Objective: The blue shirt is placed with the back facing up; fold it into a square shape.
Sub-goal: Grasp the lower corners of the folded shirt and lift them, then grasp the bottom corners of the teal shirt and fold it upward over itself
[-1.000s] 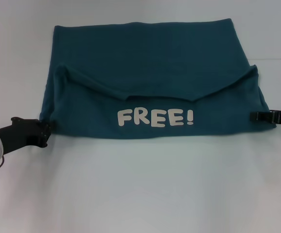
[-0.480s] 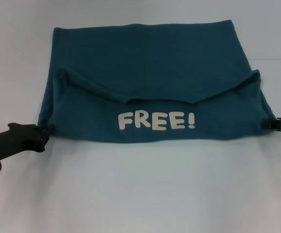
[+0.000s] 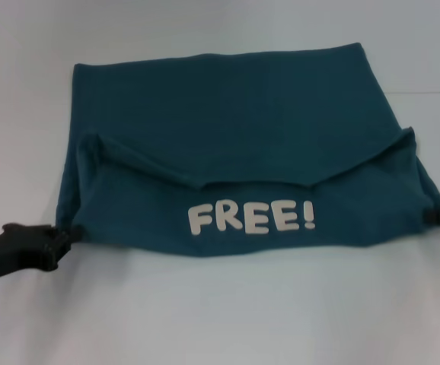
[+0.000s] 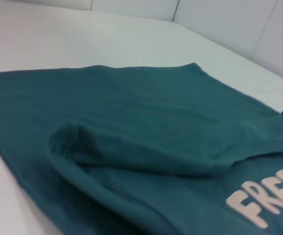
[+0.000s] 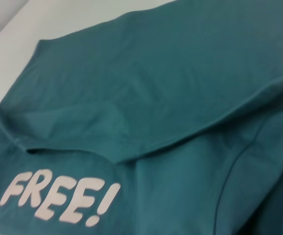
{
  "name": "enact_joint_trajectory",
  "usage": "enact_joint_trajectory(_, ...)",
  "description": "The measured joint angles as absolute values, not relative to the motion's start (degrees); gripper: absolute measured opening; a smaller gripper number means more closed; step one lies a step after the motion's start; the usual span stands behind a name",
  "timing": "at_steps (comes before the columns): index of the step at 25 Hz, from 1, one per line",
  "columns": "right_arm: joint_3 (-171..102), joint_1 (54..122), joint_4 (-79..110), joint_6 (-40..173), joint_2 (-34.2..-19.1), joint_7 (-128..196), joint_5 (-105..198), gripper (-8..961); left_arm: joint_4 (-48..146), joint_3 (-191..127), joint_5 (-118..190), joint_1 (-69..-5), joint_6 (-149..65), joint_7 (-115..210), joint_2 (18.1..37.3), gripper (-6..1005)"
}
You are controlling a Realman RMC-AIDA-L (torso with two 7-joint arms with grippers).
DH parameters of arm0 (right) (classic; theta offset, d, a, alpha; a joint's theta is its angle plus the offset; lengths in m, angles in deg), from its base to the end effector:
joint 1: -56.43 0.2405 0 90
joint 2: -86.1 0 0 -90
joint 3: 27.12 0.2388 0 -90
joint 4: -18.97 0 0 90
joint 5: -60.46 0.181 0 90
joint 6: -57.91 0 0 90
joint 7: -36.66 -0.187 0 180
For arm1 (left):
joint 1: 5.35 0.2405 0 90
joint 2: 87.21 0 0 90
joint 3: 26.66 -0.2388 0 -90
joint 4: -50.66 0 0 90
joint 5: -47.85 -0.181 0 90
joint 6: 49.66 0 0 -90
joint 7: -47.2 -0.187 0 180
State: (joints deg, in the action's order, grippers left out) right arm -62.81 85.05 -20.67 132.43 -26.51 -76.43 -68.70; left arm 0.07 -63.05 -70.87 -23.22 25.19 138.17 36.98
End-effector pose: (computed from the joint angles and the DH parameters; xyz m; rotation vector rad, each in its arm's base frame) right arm 0.3142 0.3404 0.0219 -2.2452 1.3764 0.3298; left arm -0.2968 0.3060 -0.0094 -2.3033 -1.0061 -0.4721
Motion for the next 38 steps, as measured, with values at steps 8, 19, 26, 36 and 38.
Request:
enact_joint_trajectory(8, -62.8, 78.9, -28.7, 142.0, -28.75, -72.8, -68.8, 26, -3.1, -55.0, -73.1, -20.7, 40.0, 139.8, 36.61, 14)
enact_joint_trajectory(19, -59.1, 73.3, -30.1, 153.3, -28.48, -66.7, -69.0, 25, -5.4, -49.2, -78.7, -18.3, 51.6, 140.7, 36.57, 15)
enact_joint_trajectory(26, -56.6, 70.5, -30.2, 157.4, -28.37, -63.9, -69.0, 26, -5.4, -46.2, -83.6, -18.1, 55.7, 140.3, 36.28, 15)
enact_joint_trajectory(36, -53.4, 69.6, -30.2, 161.6, -28.40, -62.0, -72.9, 26, -5.7, -45.4, -87.8, -17.6, 60.3, 140.4, 36.27, 15)
enact_joint_trajectory(38, -53.2, 69.5, -30.1, 162.0, -28.41, -61.8, -73.2, 25, -5.7, -45.1, -88.4, -17.5, 60.7, 140.3, 36.27, 15)
